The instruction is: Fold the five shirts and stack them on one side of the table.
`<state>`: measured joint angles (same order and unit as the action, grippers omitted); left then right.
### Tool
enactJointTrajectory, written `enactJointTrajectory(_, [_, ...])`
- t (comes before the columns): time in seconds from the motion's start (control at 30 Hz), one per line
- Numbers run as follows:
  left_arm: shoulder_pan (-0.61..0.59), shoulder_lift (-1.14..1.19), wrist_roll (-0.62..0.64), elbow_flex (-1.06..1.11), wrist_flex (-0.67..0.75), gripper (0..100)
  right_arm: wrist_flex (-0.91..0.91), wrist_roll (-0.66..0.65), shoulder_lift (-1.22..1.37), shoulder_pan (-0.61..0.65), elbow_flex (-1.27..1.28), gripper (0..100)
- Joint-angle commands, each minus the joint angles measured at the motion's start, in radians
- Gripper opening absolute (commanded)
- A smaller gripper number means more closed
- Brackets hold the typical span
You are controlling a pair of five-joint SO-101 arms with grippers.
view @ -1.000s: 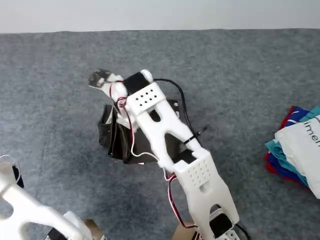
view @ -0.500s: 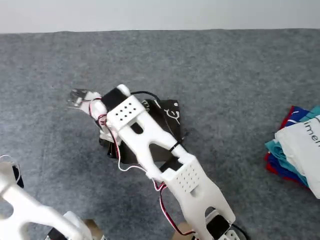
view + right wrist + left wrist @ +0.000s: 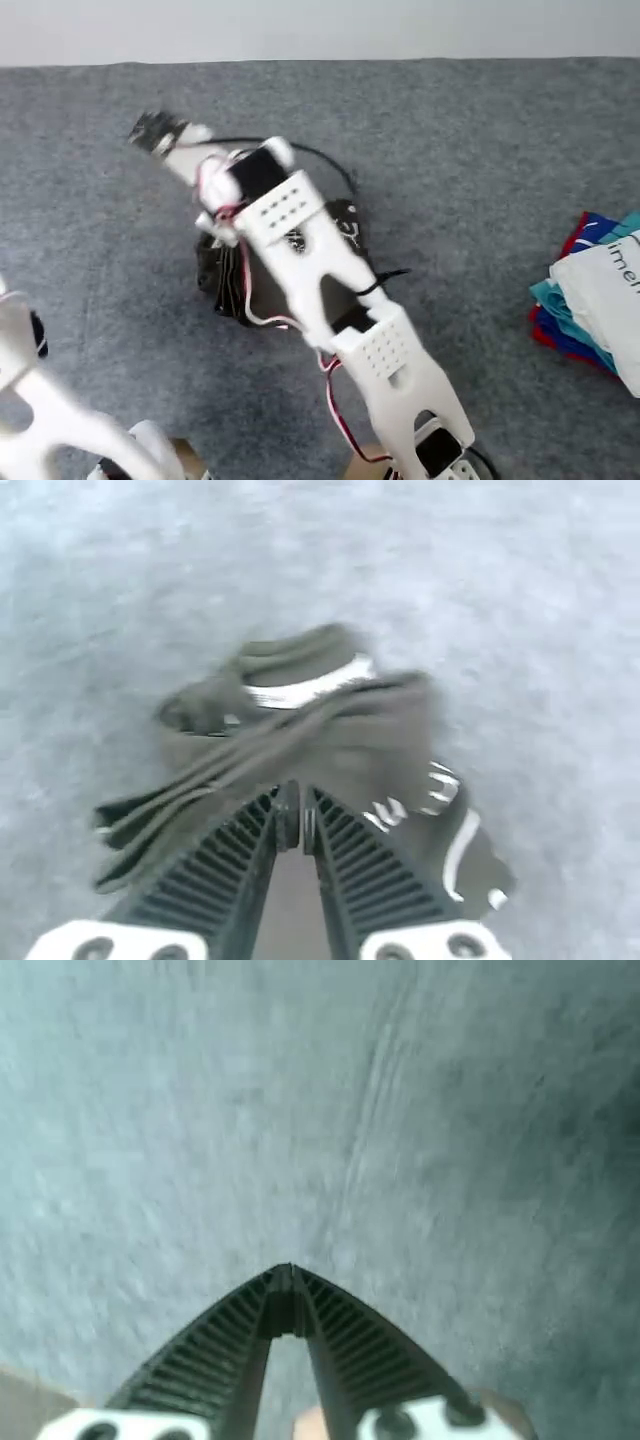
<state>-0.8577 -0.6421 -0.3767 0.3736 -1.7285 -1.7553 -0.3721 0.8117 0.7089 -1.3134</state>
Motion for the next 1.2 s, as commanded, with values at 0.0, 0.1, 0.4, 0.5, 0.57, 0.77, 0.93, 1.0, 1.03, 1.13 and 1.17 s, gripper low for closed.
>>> enactJointTrajectory(0.0, [0.183,-0.032,0.109,-0.111,-0.023,1,-0.044,0.038,-0.15,-0.087,0.011,7.5])
enactJointTrajectory(0.1, [0.394,-0.029,0.213,-0.113,-0.008,7,-0.044,0.074,-0.251,-0.176,0.12,8.6])
enactJointTrajectory(0.4, [0.749,0.244,0.358,-0.116,0.143,9,-0.042,0.083,-0.61,-0.44,0.574,8.6])
enactJointTrajectory(0.5, [0.77,0.385,0.354,-0.134,0.158,11,-0.042,0.081,-0.723,-0.515,0.735,8.6])
enactJointTrajectory(0.57, [0.766,0.47,0.354,-0.177,0.153,14,-0.041,0.08,-0.794,-0.564,0.832,8.6])
enactJointTrajectory(0.77, [0.796,0.64,0.307,-0.354,0.117,19,-0.039,0.078,-0.977,-0.687,1.088,8.6])
enactJointTrajectory(0.93, [0.827,0.758,0.307,-0.483,0.086,22,-0.039,0.08,-1.112,-0.73,1.24,8.6])
enactJointTrajectory(1.0, [0.83,0.81,0.307,-0.53,0.077,22,-0.039,0.08,-1.165,-0.74,1.29,8.6])
enactJointTrajectory(1.03, [0.829,0.839,0.307,-0.55,0.075,22,-0.039,0.08,-1.193,-0.743,1.315,8.6])
enactJointTrajectory(1.13, [0.825,0.934,0.307,-0.607,0.078,22,-0.039,0.08,-1.274,-0.751,1.389,8.6])
enactJointTrajectory(1.17, [0.825,0.964,0.308,-0.624,0.081,22,-0.039,0.08,-1.302,-0.751,1.412,8.6])
